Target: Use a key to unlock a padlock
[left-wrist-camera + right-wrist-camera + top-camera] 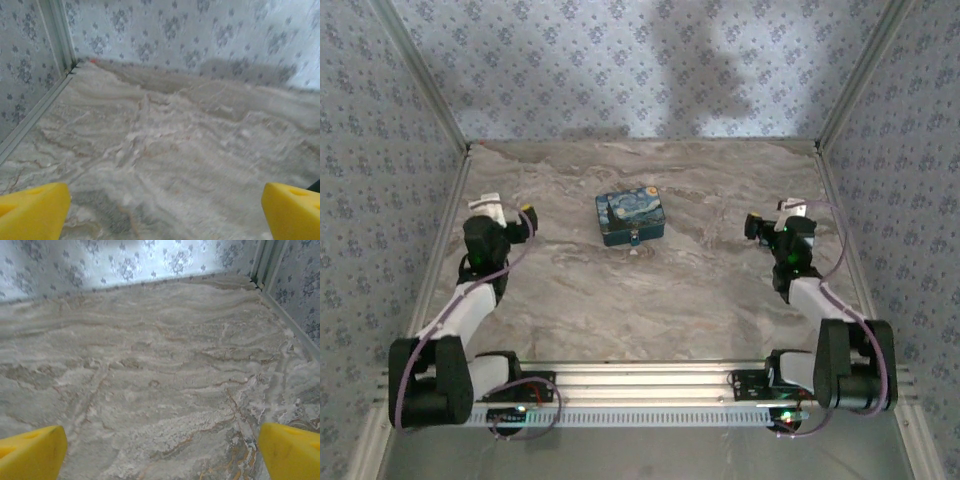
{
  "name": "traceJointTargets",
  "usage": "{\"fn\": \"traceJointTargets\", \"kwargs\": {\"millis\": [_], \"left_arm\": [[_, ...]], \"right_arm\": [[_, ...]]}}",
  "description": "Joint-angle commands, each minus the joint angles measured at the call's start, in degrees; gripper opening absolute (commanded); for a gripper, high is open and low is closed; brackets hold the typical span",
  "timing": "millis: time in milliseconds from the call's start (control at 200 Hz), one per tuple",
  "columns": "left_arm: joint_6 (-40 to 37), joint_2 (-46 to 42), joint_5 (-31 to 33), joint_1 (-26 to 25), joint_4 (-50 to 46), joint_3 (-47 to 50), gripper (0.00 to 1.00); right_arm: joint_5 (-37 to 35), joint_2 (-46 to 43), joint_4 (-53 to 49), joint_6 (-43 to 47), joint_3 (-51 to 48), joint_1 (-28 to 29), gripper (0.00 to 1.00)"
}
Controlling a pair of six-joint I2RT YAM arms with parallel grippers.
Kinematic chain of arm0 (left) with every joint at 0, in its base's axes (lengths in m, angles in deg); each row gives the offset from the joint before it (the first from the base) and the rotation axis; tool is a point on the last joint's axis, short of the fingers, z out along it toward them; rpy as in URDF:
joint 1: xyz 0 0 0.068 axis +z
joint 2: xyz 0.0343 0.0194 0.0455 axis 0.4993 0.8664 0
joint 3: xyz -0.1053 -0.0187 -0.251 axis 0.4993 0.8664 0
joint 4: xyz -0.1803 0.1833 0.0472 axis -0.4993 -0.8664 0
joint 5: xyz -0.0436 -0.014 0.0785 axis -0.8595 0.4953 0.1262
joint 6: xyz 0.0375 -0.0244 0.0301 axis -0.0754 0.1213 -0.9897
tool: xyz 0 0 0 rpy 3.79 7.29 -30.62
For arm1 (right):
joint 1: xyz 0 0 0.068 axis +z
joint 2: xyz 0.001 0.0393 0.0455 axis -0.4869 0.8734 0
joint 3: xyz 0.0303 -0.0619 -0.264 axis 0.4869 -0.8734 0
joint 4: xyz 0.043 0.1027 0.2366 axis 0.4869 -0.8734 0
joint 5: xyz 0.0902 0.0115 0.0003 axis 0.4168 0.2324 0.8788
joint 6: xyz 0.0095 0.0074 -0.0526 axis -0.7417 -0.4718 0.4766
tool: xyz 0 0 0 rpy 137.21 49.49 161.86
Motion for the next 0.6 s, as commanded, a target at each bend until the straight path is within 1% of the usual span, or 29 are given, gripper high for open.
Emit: {"fn": "traceJointTargets", "kwargs": {"millis": [0, 125, 215, 325, 420, 515, 595], "left_arm": [[10.56, -3.49, -3.49, 0.04, -12.88, -4.77, 0.98], [17.72, -5.67, -7.16, -0.69, -19.52, -8.18, 0.98], [20.98, -6.67, -9.03, -2.74, -23.35, -9.77, 0.98], [24.78, -7.31, -9.94, -7.46, -24.36, -9.56, 0.98], [28.01, -6.74, -10.17, -12.02, -23.22, -8.46, 0.98], [29.56, -5.55, -8.92, -17.03, -21.93, -7.96, 0.98], [30.17, -4.18, -8.15, -20.87, -20.19, -7.74, 0.98]], "right_arm": [[2.08, -4.44, -15.16, -8.09, 5.24, 0.06, 1.0], [4.67, -8.04, -25.46, -16.95, 9.09, 0.41, 1.0], [6.9, -9.27, -34.47, -21.62, 12.36, 0.85, 1.0], [9.07, -9.72, -43.32, -22.39, 15.03, 2.77, 1.0], [9.94, -9.74, -47.86, -22.3, 15.42, 5.7, 1.0], [9.81, -9.36, -51.38, -22.31, 14.65, 9.66, 0.97], [7.94, -8.74, -53.51, -22.41, 13.91, 13.22, 0.92]]}}
